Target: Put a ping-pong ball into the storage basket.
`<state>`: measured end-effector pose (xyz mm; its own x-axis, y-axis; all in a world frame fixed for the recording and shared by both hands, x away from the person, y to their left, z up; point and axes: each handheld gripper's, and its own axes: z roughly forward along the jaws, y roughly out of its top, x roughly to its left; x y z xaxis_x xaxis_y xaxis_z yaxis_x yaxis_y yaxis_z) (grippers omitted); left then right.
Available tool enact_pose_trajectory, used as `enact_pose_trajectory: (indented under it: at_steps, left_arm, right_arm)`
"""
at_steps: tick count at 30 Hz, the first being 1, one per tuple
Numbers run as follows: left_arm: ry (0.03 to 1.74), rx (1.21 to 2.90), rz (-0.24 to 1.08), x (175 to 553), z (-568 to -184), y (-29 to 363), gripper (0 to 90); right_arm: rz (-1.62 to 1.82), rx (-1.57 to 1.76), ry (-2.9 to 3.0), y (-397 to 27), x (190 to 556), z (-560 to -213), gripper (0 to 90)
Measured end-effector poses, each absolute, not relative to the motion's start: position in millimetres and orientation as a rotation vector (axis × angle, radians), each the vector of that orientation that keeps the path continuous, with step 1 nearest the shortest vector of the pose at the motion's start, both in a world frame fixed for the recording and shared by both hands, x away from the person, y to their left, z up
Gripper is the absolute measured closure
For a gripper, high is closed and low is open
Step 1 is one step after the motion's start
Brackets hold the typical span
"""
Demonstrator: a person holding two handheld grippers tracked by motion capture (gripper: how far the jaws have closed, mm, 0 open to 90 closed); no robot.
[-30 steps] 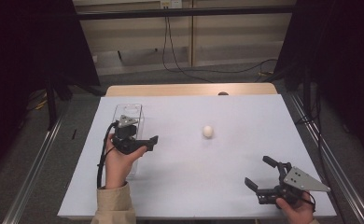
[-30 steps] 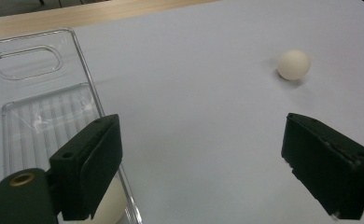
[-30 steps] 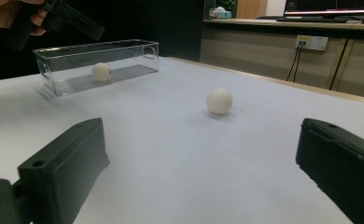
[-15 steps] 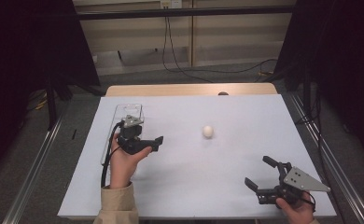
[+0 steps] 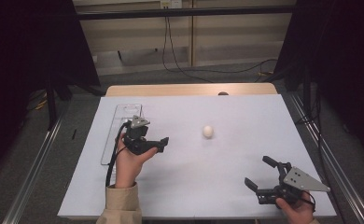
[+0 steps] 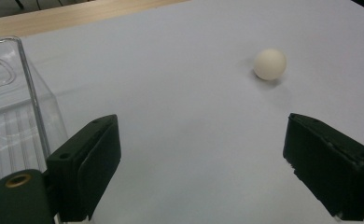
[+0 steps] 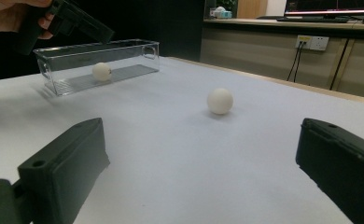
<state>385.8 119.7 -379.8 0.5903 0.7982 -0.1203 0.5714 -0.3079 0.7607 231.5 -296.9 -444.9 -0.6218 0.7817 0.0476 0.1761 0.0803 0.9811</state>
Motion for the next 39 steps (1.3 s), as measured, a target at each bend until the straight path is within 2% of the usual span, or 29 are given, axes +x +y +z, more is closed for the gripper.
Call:
enact_pose_trajectory:
  at_steps: [39]
  left_arm:
    - [1.023, 2.019, 0.377, 387, -396, 84, 9.5]
  right_arm:
    - [1.582, 0.940, 1.861, -296, 233, -445, 1.4]
